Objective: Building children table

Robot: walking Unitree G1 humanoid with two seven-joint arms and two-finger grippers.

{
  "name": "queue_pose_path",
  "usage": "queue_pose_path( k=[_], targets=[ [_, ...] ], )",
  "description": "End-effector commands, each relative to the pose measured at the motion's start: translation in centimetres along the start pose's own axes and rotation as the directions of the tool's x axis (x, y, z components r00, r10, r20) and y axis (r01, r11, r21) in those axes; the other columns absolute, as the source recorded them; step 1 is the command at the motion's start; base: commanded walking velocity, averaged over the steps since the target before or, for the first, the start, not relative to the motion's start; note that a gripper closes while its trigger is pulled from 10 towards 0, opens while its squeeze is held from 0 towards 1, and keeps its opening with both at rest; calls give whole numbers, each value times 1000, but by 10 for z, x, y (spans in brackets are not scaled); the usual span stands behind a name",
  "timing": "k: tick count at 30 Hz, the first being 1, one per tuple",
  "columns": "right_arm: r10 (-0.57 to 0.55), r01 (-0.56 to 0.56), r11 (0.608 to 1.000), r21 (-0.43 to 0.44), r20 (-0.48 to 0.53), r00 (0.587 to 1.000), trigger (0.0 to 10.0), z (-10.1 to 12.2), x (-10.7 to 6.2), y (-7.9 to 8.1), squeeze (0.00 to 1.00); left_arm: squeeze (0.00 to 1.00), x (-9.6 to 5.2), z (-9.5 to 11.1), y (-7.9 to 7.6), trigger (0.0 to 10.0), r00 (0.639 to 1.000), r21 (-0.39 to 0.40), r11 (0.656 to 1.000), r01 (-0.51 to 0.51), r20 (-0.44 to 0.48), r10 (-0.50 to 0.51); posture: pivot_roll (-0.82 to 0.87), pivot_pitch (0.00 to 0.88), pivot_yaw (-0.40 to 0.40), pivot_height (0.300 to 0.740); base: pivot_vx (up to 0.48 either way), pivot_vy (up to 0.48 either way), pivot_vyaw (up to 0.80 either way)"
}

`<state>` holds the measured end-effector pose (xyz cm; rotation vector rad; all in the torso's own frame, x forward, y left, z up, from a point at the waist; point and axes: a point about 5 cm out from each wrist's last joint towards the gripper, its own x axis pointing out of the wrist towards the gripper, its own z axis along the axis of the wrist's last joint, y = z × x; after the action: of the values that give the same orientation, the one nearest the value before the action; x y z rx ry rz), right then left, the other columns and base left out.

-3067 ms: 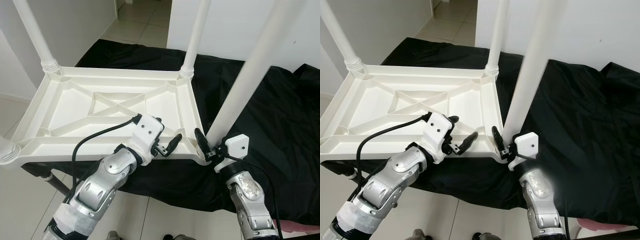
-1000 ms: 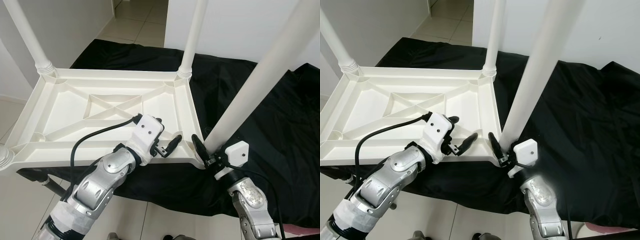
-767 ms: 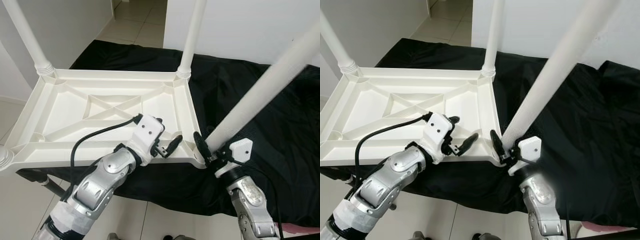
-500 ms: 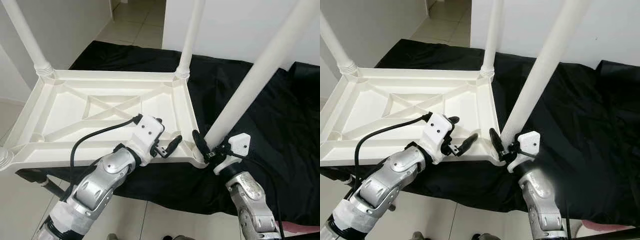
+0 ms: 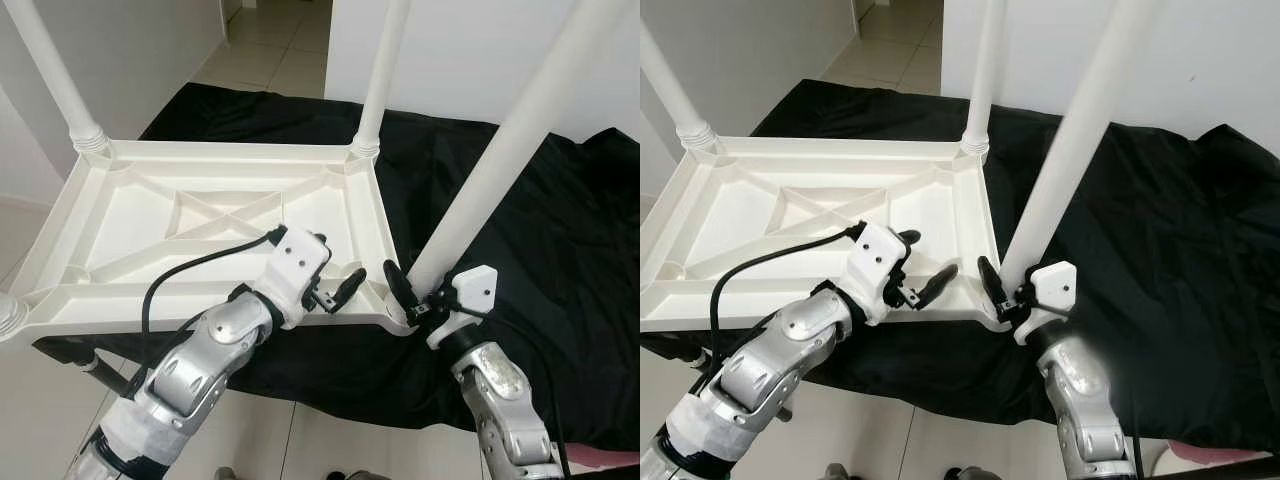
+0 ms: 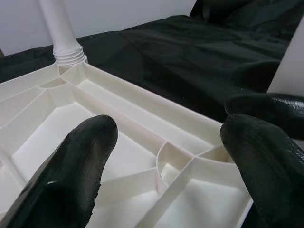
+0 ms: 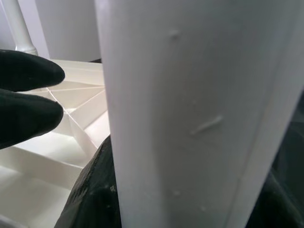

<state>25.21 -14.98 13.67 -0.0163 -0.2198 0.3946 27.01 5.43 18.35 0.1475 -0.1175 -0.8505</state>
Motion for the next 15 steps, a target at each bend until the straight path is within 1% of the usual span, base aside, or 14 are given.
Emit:
queue_pose_path(
  k=[1, 2, 4, 5, 6, 7, 8, 9, 10, 11, 12, 13, 15],
  targets=[
    [5, 2, 998, 60, -116, 993, 10000, -22, -10, 4, 0, 1000, -1, 5, -6, 10000, 985, -42, 985, 170, 17, -169, 8, 130, -20, 740, 0, 0, 0],
    [5, 2, 998, 60, -116, 993, 10000, -22, -10, 4, 0, 1000, -1, 5, -6, 10000, 985, -42, 985, 170, 17, -169, 8, 130, -20, 740, 0, 0, 0],
    [25, -14, 994, 105, -103, 994, 10000, -16, -7, 2, 0, 1000, -1, 16, -5, 10000, 974, -100, 970, 221, 70, -215, 6, 129, -20, 740, 0, 0, 0],
    [25, -14, 994, 105, -103, 994, 10000, -16, -7, 2, 0, 1000, -1, 16, -5, 10000, 974, -100, 970, 221, 70, -215, 6, 129, -20, 740, 0, 0, 0],
    [42, -30, 991, 130, -95, 995, 10000, -13, -6, 0, 0, 1000, -1, 21, -4, 10000, 969, -124, 963, 238, 92, -228, 6, 125, -22, 740, 0, 0, 0],
    [69, -57, 986, 154, -77, 995, 10000, -8, -5, -2, 0, 1000, -1, 29, -4, 10000, 958, -133, 951, 278, 113, -264, 5, 124, -22, 740, 0, 0, 0],
    [69, -57, 986, 154, -77, 995, 10000, -8, -5, -2, 0, 1000, -1, 29, -4, 10000, 958, -133, 951, 278, 113, -264, 5, 124, -22, 740, 0, 0, 0],
    [98, -86, 980, 178, -61, 993, 10000, -2, -3, -5, 0, 0, -2, 34, -4, 10000, 946, -140, 939, 315, 127, -298, 4, 121, -23, 740, 0, 0, 0],
    [118, -106, 976, 192, -50, 992, 10000, 2, -2, -6, 0, 0, -2, 37, -4, 10000, 937, -144, 929, 341, 135, -323, 3, 120, -24, 740, 0, 0, 0],
    [145, -134, 969, 209, -39, 989, 10000, 6, -1, -8, 0, 0, -4, 40, -5, 10000, 921, -185, 905, 382, 150, -358, -1, 116, -21, 740, 0, 0, 0],
    [145, -134, 969, 209, -39, 989, 10000, 6, -1, -8, 0, 0, -4, 40, -5, 10000, 921, -185, 905, 382, 150, -358, -1, 116, -21, 740, 0, 0, 0],
    [189, -178, 960, 216, -31, 982, 10000, 10, 0, -10, 0, 0, -7, 41, -6, 10000, 901, -188, 883, 430, 152, -406, -2, 115, -26, 740, 0, 0, 0],
    [258, -247, 942, 228, -18, 966, 10000, 15, 0, -11, 0, 0, -11, 42, -9, 10000, 871, -177, 853, 490, 145, -470, -2, 109, -29, 740, 0, 0, 0]
  ],
)
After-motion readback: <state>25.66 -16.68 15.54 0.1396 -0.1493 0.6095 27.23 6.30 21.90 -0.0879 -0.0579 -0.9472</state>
